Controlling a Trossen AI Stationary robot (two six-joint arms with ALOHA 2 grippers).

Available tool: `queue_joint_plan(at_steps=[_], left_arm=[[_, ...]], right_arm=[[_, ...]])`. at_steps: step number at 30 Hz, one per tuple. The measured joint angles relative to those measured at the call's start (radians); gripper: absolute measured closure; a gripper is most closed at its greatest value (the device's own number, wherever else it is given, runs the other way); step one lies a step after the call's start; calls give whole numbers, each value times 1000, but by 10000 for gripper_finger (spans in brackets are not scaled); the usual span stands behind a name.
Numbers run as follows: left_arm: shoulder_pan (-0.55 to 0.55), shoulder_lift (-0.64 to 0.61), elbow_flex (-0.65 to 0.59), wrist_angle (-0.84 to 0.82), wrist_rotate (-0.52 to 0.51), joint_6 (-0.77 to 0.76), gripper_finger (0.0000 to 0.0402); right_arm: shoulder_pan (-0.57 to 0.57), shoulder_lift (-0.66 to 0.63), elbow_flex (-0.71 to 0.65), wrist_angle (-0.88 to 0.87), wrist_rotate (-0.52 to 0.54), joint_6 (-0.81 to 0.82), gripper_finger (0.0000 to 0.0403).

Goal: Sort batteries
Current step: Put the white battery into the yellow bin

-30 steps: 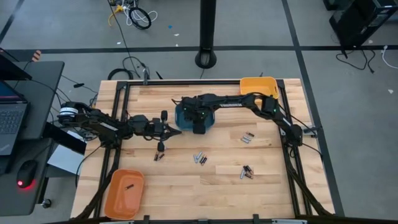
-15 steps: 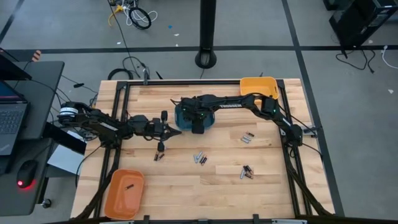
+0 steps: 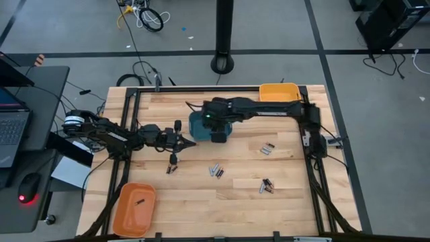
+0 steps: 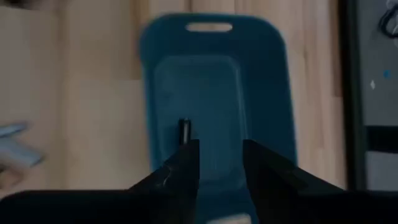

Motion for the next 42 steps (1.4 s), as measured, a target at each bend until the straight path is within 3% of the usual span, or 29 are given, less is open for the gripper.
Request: queue_joint_plan(at_steps=[5, 12, 15, 21, 25, 31, 42], left_arm=[[0, 0, 0, 0, 0, -2, 396], [0, 0, 0, 0, 0, -3, 396], [0, 0, 0, 0, 0, -3, 396], [0, 0, 0, -1, 0, -3, 396], [0, 0, 0, 0, 0, -3, 396], [0, 0, 0, -1, -3, -4, 396], [0, 0, 0, -35, -18, -3, 396]], right_arm=[[63, -153, -94, -35, 1, 11, 322], [129, -390, -425, 54, 3, 140, 393], [162, -484, -576, 101, 3, 231, 390], [237, -582, -778, 192, -6, 394, 344], [261, -552, -829, 326, -22, 403, 324], [236, -411, -816, 565, -158, 279, 304], [192, -119, -587, 574, -341, 79, 304]])
